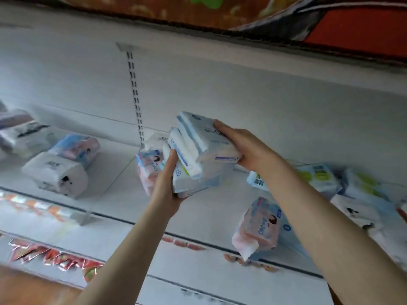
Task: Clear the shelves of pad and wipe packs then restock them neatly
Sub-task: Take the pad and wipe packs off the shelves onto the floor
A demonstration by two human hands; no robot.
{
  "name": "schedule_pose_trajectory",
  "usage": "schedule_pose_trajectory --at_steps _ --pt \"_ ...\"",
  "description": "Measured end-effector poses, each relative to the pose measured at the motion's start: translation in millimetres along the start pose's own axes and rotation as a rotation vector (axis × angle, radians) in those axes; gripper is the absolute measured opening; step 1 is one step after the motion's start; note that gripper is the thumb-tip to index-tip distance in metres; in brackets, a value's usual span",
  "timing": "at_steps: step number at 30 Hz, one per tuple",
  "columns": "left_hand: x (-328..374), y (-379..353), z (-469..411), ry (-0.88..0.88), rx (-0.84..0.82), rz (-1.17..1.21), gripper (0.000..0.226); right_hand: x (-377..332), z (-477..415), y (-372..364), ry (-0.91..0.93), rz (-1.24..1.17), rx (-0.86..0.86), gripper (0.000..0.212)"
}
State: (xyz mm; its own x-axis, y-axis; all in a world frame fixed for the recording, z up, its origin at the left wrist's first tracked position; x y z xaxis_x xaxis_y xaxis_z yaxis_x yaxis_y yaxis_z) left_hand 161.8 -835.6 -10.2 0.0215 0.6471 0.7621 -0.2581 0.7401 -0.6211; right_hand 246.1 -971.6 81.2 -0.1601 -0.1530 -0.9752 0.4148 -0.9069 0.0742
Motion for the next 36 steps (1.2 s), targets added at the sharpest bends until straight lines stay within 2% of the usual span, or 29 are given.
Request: schedule_pose_trajectory --at_steps 2,3,6,9,15,17,21,22,25,28,31,33,36 --pt "23.8 27.4 12.1 -0.057 0.053 -0.033 0.069 -9.5 -7.0 -37.6 0.029 0.019 -0.091 0.041" --pt "36.1 41.8 21.1 -0.084 0.077 -0.041 0.075 -14.8 -8.9 -58.8 0.043 0.027 -0.137 0.044" --pt "76.6 92.9 56.8 -0.197 0.141 -0.022 0.065 -25.9 -5.6 -135.5 0.069 0.024 -0.272 0.044" --pt "111.6 156.7 107.4 -0.276 0.287 -0.006 0.066 -23.5 8.7 -225.6 0.071 0.040 -0.395 0.033" --pt "159.5 310.0 238.2 -0.358 0.533 0.094 0.054 16.4 65.7 -429.4 0.005 0.017 -0.676 0.030" --pt "172.6 361.8 284.5 -0.374 0.664 0.124 0.061 35.9 85.9 -495.6 0.018 0.073 -0.715 0.030" --pt "183.6 448.5 367.5 -0.389 0.918 0.198 0.095 67.2 122.3 -606.3 0.253 0.241 -0.649 0.026" --pt "183.8 468.3 384.9 -0.387 0.971 0.222 0.099 75.4 131.0 -631.2 0.291 0.250 -0.656 0.022" --pt "180.2 527.3 431.7 -0.432 1.121 0.280 0.092 109.7 154.2 -706.5 0.329 0.304 -0.760 0.008" --pt "169.9 588.2 466.7 -0.426 1.249 0.322 0.102 154.0 170.7 -774.8 0.219 0.370 -0.922 0.014" --pt "155.9 652.5 490.5 -0.365 1.364 0.305 0.107 211.6 177.7 -843.4 0.082 0.495 -1.104 0.047" --pt "143.6 705.4 502.5 -0.336 1.421 0.301 0.091 262.0 177.7 -891.6 -0.060 0.558 -1.220 0.070" --pt "122.4 786.1 513.2 -0.255 1.465 0.309 0.055 339.6 176.5 -951.6 -0.389 0.576 -1.295 0.070"
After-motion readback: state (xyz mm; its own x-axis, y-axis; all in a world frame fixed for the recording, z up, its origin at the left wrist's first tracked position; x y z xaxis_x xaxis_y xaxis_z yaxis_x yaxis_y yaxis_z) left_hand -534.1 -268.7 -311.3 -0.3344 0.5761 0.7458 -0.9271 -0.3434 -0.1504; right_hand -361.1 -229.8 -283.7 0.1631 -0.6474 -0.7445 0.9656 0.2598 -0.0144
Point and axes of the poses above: each hand's wrist, its own z-axis away from the middle knuckle, its own y-axis out of the back of the hand, x = y × z, the point moved 3 cm from there along -z, towards the middle knuckle, and after that the axes turned 1 degree about -z, right-handed, at the moved point
